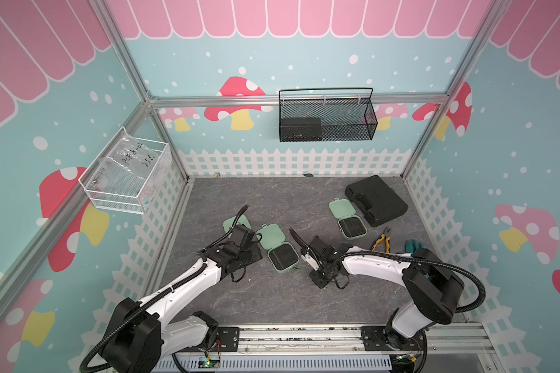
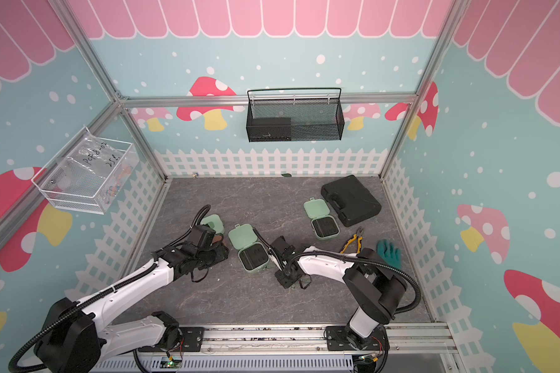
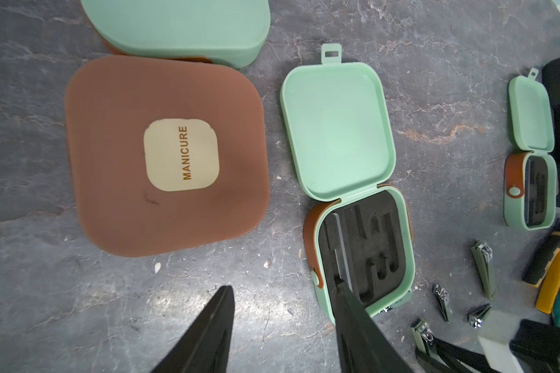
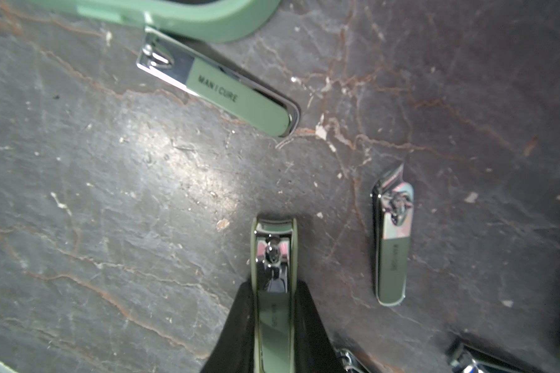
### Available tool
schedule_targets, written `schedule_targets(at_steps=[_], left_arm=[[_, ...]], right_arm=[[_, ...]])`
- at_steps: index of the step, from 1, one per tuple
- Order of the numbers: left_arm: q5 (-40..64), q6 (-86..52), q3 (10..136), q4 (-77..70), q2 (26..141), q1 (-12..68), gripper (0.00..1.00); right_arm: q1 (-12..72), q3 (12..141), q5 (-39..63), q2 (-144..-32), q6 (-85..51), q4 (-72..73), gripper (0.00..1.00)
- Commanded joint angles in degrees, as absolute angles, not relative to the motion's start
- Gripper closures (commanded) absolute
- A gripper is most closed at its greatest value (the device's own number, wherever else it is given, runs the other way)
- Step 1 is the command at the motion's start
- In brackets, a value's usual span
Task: Organize nail clipper sets
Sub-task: Pick up the nail clipper from the center of the board, then adjust the storage box at the center of the board.
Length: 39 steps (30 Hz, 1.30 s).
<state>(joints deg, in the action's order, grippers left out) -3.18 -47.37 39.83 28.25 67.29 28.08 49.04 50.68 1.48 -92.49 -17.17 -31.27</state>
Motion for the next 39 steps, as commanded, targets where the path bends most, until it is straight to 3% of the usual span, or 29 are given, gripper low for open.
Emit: schedule_targets(at_steps=[1, 9, 16, 26, 39], left_arm=[[-4.3, -48.1, 39.9, 27.6, 66.5, 28.4, 0.47], [-5.8, -50.5, 40.1, 28.9, 67.4, 28.1, 0.5], [-4.9, -50.9, 39.2, 29.7, 65.9, 25.4, 0.5], [-2.3, -49.8, 36.7, 31.7, 61.9, 20.8, 0.5], [-2.0, -49.2, 36.1, 31.7, 61.7, 20.2, 0.5]], right_arm=[[49.5, 53.0, 1.8, -92.7, -17.4, -33.9, 0.91], [49.5, 63.2, 13.1, -92.8, -18.8, -30.0, 0.94], [49.5, 76.6, 23.2, -104.1, -21.4, -24.7, 0.94], [49.5, 93.2, 22.2, -122.7, -23.6, -26.9, 0.95], [49.5, 97.1, 15.2, -125.1, -24.3, -31.8, 0.95]])
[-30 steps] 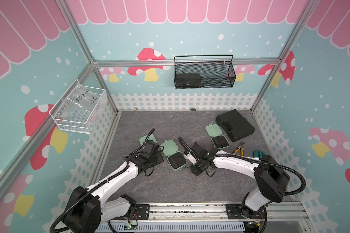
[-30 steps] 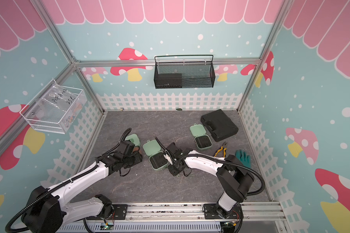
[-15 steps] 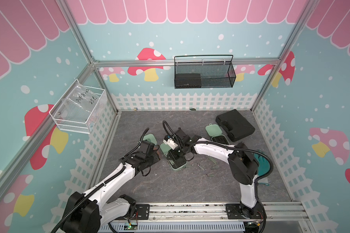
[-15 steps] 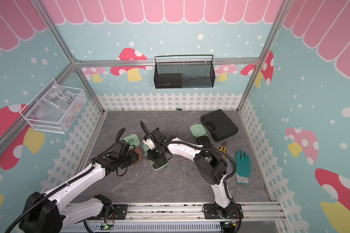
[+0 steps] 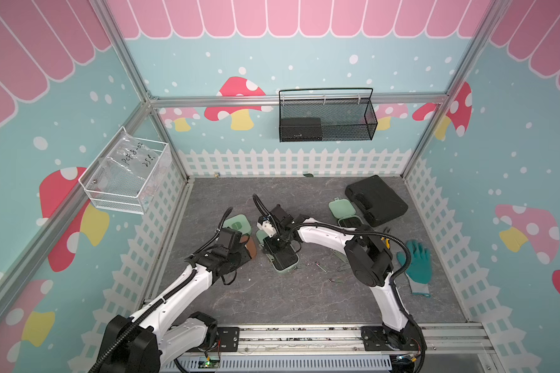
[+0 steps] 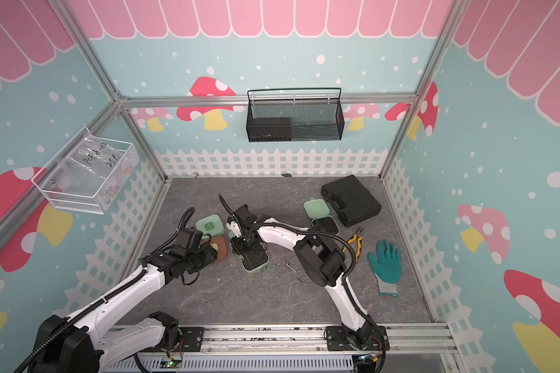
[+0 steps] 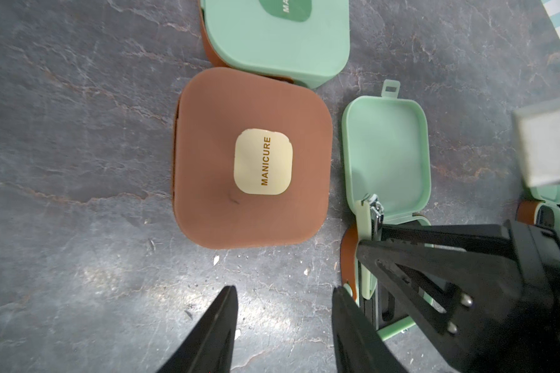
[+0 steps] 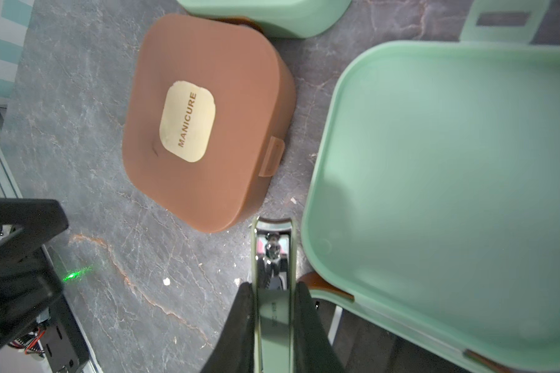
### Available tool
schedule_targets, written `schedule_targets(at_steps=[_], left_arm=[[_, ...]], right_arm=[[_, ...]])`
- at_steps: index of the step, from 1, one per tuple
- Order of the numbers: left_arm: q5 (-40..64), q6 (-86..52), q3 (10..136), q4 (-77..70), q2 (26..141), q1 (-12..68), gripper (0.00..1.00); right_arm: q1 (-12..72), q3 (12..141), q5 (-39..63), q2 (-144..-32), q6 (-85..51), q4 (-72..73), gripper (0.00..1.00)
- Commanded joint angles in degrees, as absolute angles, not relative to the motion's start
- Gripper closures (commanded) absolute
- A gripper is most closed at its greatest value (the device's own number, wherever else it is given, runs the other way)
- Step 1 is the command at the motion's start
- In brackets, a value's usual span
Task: Organize nail clipper sets
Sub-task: Adjust the storage box at the center of the board, then place the nail clipper in the storage box.
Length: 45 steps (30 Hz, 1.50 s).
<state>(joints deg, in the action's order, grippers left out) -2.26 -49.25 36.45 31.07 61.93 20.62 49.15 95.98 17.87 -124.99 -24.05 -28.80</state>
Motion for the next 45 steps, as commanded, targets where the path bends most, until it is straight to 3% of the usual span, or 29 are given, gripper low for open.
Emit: schedule_targets(at_steps=[1, 15, 24, 45], left_arm=[[-2.0, -49.0, 36.2, 31.7, 61.8, 20.2, 0.5], [-1.4, -48.9, 36.3, 31.3, 62.3, 20.2, 0.5], [-1.2, -48.9, 36.5, 31.3, 62.3, 20.2, 0.5], [-0.6, -49.0, 36.9, 31.2, 62.7, 20.2, 0.5]], right_arm=[[49.4, 96.8, 14.4, -124.4, -24.3, -32.8, 0.95], [49.0, 89.7, 10.6, -118.8, -25.7, -32.4, 0.95], [48.2, 89.4, 10.1, -115.8, -17.3, -35.5, 0.95], [46.4, 85.4, 10.1, -118.9, -12.3, -33.3, 0.96]])
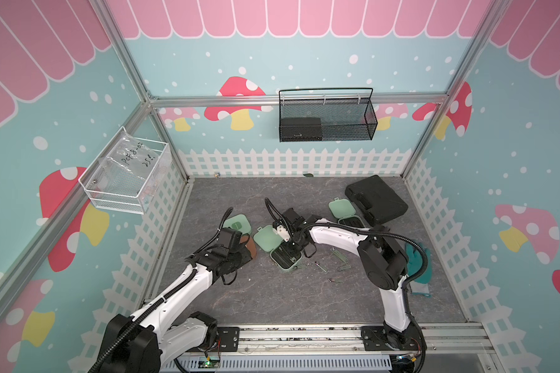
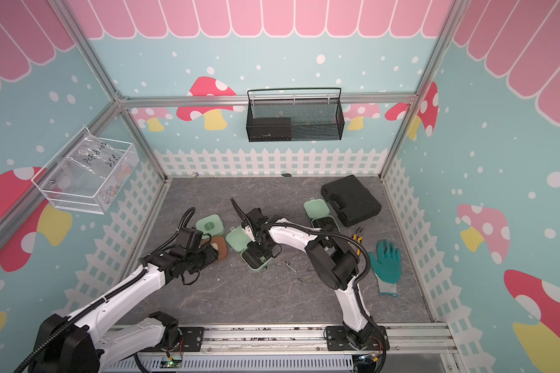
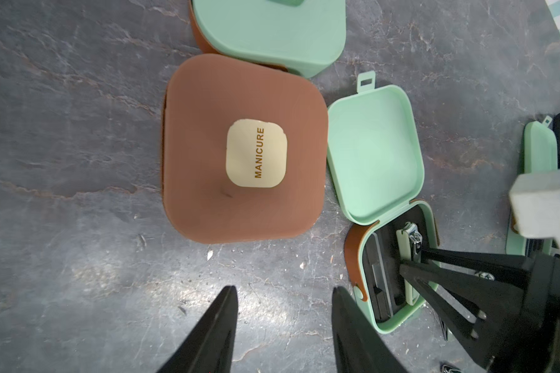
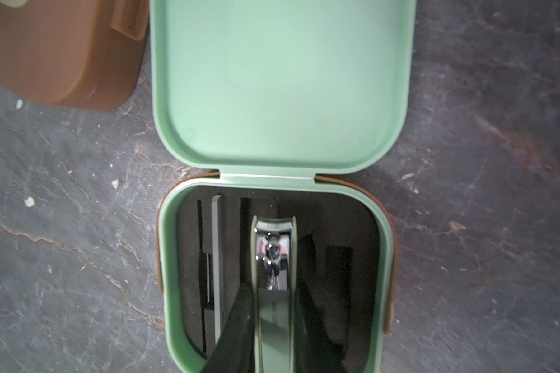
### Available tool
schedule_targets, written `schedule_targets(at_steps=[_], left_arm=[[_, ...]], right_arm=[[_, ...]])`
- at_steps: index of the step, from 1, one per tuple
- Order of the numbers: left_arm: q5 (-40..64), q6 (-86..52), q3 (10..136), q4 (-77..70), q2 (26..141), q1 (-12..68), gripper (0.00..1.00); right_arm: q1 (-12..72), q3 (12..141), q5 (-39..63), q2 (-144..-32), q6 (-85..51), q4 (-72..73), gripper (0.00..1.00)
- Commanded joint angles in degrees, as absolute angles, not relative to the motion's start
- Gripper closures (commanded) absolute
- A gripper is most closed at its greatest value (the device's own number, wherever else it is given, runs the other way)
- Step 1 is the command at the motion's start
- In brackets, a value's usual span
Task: Organize nail clipper sets
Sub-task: Place the nail clipper in the storage box.
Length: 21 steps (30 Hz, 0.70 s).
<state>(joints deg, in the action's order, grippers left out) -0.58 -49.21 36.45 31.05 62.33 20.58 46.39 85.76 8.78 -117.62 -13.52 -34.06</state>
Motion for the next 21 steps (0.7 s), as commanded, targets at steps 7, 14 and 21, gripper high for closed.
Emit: schedule_targets(at_steps=[7, 14, 21], left_arm=[[-0.4, -48.9, 37.3, 31.0, 63.5, 20.2, 0.5], [-0.1, -49.0, 37.1, 30.4, 63.9, 20.1, 0.5], [0.3, -49.1, 37.0, 30.1, 64.2, 20.2, 0.5]], right_arm=[[46.7, 85.1, 11.9, -118.8, -12.3, -33.0, 0.96], [46.8, 82.5, 11.1, -117.7, -12.2, -33.3, 0.96], [46.8, 83.7, 8.3, -119.8, -11.4, -33.7, 0.96]])
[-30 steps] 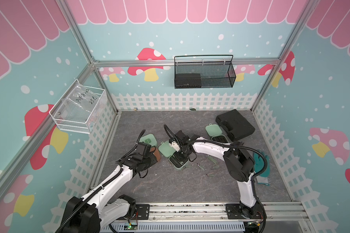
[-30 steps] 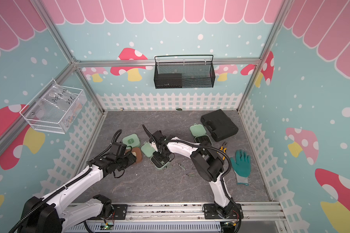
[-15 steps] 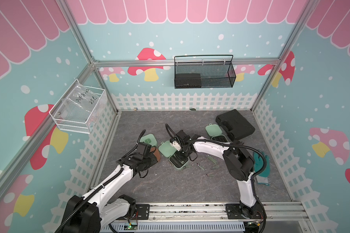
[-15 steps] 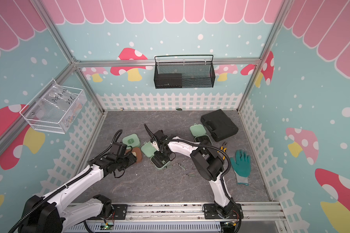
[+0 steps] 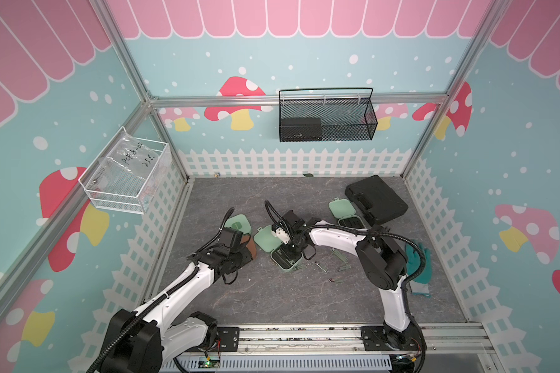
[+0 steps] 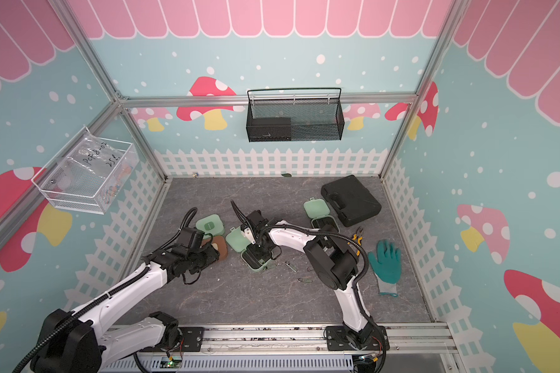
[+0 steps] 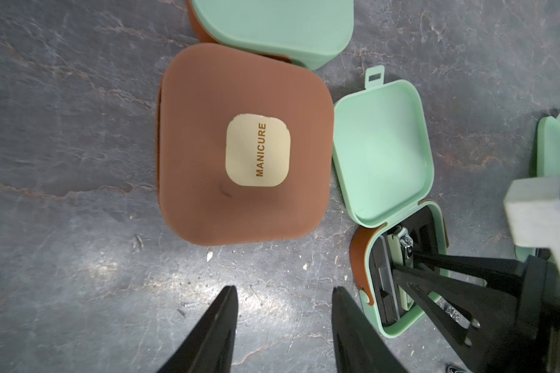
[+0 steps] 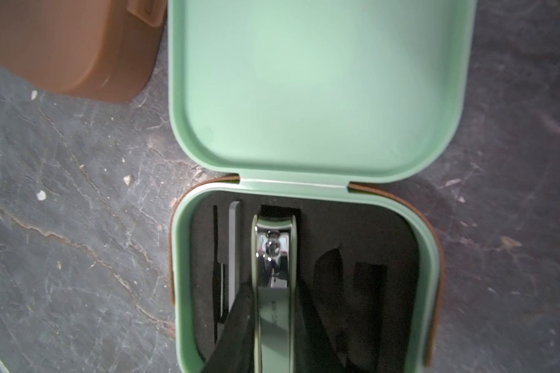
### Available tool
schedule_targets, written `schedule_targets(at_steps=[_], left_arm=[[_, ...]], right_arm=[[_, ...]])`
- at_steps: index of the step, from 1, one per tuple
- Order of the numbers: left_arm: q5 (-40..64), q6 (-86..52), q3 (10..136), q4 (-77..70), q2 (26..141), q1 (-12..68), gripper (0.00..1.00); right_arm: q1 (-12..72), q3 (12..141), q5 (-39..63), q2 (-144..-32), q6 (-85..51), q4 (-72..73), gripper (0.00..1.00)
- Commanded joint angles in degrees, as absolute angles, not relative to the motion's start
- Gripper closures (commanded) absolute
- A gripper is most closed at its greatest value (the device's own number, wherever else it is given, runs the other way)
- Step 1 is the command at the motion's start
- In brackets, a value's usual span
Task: Organize nail clipper sets
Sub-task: Place the nail clipper in the storage box.
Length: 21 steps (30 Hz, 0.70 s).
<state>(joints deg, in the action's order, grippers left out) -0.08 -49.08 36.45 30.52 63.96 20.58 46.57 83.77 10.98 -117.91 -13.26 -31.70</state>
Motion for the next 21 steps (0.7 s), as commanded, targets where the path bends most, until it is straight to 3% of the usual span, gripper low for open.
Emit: schedule_targets(at_steps=[1, 21], left_arm=[[0.3, -49.1, 37.0, 30.0, 64.1, 20.2, 0.5], [1.3, -48.4, 37.4, 30.6, 64.5, 20.2, 0.5]], right_arm=[[46.8, 84.1, 7.6, -120.2, -11.2, -34.0, 0.96], [52.5, 82.5, -4.4, -130.7, -16.7, -37.0, 0.96]])
